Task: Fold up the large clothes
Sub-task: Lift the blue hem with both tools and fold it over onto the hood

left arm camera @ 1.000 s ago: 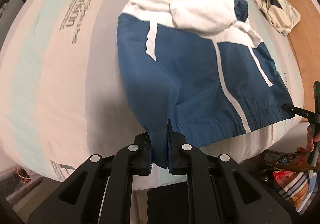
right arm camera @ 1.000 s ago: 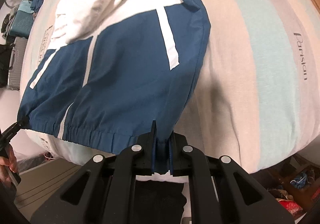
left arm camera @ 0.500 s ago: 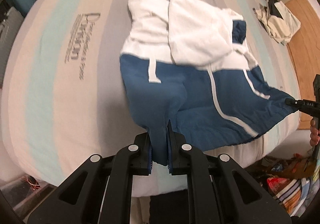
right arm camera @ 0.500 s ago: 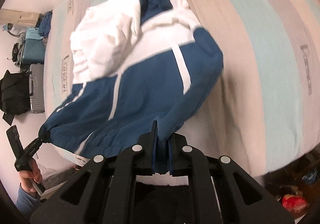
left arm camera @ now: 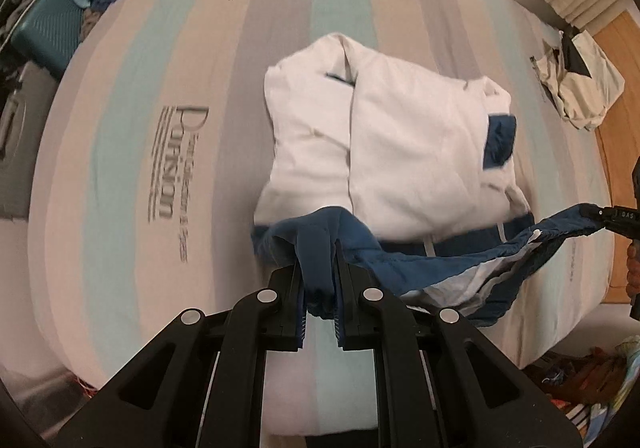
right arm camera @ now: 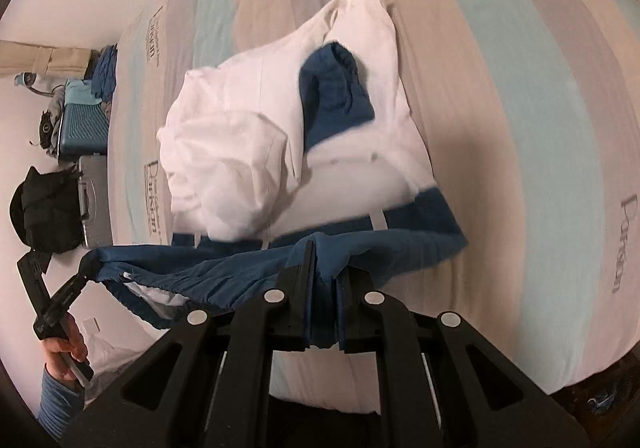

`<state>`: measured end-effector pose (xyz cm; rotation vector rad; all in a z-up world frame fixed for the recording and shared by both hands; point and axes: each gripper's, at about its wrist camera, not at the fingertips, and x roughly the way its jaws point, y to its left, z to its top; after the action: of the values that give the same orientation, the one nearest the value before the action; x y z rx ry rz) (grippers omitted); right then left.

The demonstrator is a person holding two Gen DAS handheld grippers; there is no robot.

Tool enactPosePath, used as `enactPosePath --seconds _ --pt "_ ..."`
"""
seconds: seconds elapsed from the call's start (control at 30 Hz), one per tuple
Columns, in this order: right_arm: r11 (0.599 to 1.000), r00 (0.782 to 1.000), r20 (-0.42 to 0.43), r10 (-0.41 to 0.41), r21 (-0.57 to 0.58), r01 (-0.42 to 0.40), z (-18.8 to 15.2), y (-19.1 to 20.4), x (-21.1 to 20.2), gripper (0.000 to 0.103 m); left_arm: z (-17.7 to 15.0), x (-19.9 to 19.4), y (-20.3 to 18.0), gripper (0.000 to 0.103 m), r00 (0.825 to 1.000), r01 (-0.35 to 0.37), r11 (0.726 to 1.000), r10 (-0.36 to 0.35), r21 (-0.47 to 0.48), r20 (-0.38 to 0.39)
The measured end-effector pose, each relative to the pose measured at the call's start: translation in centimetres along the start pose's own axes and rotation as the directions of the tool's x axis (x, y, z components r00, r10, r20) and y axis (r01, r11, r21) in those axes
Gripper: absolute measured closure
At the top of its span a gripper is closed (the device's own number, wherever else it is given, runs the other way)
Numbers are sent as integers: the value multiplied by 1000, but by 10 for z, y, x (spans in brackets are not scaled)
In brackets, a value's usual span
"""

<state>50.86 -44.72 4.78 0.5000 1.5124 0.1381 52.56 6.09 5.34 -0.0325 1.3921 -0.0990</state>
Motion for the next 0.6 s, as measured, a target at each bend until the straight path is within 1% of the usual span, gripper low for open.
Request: enactPosePath --seconds 0.1,0.2,0.3,0.47,0.6 --pt "1000 1000 1 -12 7 12 25 5 6 96 28 7 4 94 1000 9 1000 -9 10 2" --pt "1000 1000 7 -14 28 13 50 9 9 96 58 22 7 94 1000 1 999 0 39 -13" --pt "999 1000 17 -17 46 17 73 13 10 96 79 33 8 94 1000 5 999 -3 54 -23" --pt "998 998 12 -59 27 59 113 23 24 97 115 54 12 95 999 13 999 -11 51 -36" --pt "997 997 11 -80 24 80 142 28 35 97 143 63 15 95 999 23 999 -22 43 -31"
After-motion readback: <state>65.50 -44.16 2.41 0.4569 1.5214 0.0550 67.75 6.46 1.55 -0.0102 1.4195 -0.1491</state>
